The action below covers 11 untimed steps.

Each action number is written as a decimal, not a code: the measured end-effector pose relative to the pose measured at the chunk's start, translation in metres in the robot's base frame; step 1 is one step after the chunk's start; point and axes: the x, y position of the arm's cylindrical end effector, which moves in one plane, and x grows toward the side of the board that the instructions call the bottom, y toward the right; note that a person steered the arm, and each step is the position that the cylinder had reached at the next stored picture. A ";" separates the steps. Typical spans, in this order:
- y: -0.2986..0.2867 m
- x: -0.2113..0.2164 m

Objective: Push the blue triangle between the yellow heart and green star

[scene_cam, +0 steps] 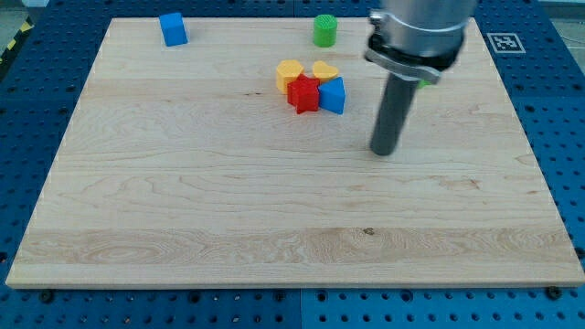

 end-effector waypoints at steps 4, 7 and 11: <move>-0.042 -0.038; -0.049 -0.086; -0.013 -0.108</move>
